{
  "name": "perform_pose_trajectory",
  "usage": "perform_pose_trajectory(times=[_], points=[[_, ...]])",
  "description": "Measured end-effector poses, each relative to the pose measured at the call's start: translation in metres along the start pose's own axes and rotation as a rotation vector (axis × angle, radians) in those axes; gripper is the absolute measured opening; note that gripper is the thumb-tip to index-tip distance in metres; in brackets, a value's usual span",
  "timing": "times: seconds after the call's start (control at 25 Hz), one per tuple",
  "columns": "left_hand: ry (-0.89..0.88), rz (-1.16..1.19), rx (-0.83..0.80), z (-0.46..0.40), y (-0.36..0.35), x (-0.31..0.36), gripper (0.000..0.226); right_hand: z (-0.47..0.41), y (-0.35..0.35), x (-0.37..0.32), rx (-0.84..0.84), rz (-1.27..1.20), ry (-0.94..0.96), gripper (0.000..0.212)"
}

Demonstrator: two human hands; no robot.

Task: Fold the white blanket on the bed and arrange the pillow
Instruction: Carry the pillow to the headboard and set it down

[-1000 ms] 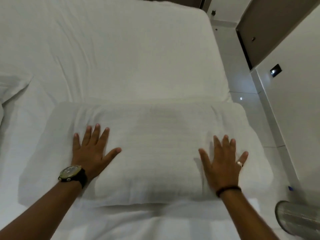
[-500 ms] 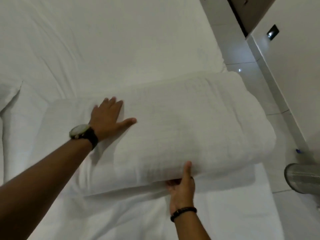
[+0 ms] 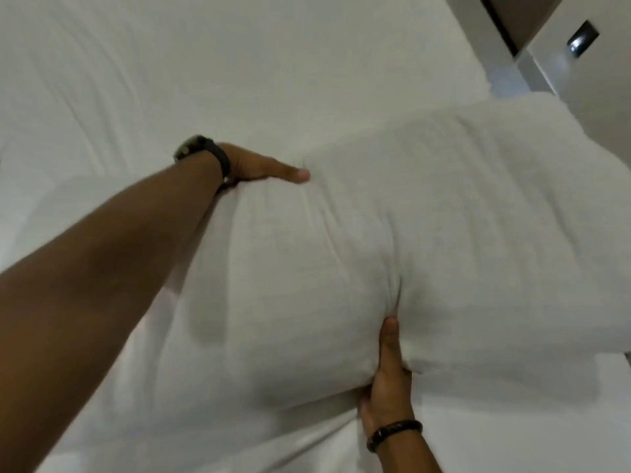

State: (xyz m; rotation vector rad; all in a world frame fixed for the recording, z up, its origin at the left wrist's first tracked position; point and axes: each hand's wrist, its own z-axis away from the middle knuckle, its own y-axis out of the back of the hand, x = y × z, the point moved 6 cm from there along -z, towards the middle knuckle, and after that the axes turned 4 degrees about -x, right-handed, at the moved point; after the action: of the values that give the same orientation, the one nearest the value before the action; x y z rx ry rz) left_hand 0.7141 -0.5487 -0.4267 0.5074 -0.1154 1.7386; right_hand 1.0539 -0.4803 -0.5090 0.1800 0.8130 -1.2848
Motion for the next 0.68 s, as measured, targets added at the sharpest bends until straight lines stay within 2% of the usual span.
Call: perform_pose_trajectory(times=[0.04,0.12,0.2,0.24,0.32,0.36,0.44,0.48,0.52,0.6,0.64,0.68], points=[[-0.019,0.020,-0.003,0.004,-0.003,-0.005,0.087,0.004,-0.001,0.001,-0.051,-0.019,-0.031,0.101],[-0.025,0.067,0.006,0.030,-0.015,-0.014,0.086,0.026,-0.006,-0.012,-0.099,-0.024,-0.031,0.069],[-0.091,0.151,-0.078,0.078,-0.037,-0.020,0.067,0.056,-0.017,-0.045,-0.155,-0.024,-0.007,0.035],[-0.147,0.213,-0.133,0.108,-0.050,-0.027,0.053,0.074,-0.020,-0.064,-0.213,-0.036,-0.010,0.032],[-0.215,0.404,-0.024,0.162,-0.060,-0.049,0.035,0.106,-0.023,-0.118,-0.393,-0.067,-0.002,0.046],[-0.232,0.527,0.011,0.182,-0.067,-0.063,0.034,0.116,-0.021,-0.147,-0.442,-0.049,0.027,0.051],[-0.289,0.734,-0.151,0.205,-0.106,-0.089,0.069,0.113,-0.016,-0.195,-0.447,0.123,0.036,0.047],[-0.295,0.806,-0.243,0.203,-0.133,-0.103,0.081,0.100,-0.011,-0.208,-0.474,0.248,-0.001,0.047],[-0.279,0.851,-0.260,0.194,-0.164,-0.119,0.090,0.088,-0.005,-0.213,-0.446,0.393,-0.046,0.054],[-0.214,0.975,-0.173,0.165,-0.222,-0.146,0.106,0.061,0.027,-0.201,-0.368,0.662,-0.092,0.086],[-0.193,1.078,-0.118,0.150,-0.244,-0.157,0.110,0.050,0.047,-0.190,-0.318,0.750,-0.097,0.095],[-0.176,1.195,-0.067,0.139,-0.260,-0.165,0.110,0.042,0.065,-0.178,-0.277,0.750,-0.092,0.096]])
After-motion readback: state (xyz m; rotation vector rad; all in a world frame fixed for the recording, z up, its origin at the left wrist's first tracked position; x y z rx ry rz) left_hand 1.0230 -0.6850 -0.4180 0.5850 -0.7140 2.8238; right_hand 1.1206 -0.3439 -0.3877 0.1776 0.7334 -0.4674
